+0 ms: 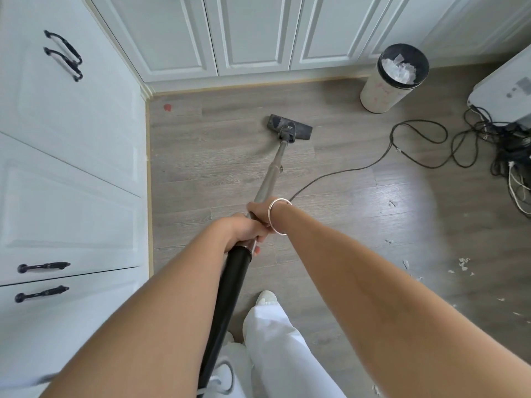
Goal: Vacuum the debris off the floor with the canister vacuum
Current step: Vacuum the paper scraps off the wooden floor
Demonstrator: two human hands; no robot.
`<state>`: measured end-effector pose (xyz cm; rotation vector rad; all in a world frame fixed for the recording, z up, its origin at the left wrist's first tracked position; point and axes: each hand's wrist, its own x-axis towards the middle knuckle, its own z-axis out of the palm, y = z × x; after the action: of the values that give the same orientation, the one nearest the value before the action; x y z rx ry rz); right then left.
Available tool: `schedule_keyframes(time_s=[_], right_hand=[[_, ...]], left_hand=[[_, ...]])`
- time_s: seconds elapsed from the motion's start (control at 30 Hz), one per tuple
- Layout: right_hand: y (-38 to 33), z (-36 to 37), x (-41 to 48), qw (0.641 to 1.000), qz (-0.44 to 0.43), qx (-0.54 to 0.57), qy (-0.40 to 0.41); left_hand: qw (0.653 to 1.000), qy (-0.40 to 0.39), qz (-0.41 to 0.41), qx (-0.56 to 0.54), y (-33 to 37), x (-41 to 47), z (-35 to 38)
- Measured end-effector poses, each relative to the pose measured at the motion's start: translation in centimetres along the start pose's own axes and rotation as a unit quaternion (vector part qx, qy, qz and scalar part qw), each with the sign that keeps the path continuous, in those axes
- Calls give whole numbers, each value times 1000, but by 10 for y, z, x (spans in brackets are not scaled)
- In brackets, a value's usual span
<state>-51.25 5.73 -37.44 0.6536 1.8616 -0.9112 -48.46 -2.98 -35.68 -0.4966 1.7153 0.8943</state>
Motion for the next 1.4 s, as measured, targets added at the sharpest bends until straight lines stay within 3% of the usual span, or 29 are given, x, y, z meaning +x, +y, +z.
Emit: schedule_keyframes(time_s=[0.4,0.7,0.97,1.4], right_hand=[[36,-13,-18,999,38,27,17],[87,65,-42,988,103,113,-36],[96,100,-74,979,41,189,58],[143,138,-135,963,32,239,119]], left_hand=[[997,-66,-24,-10,4,-13,36],[997,-62,-42,-4,-87,-36,59],[999,-19,28,-19,-117,-54,56],[994,-62,63,70,-163,-99,78]])
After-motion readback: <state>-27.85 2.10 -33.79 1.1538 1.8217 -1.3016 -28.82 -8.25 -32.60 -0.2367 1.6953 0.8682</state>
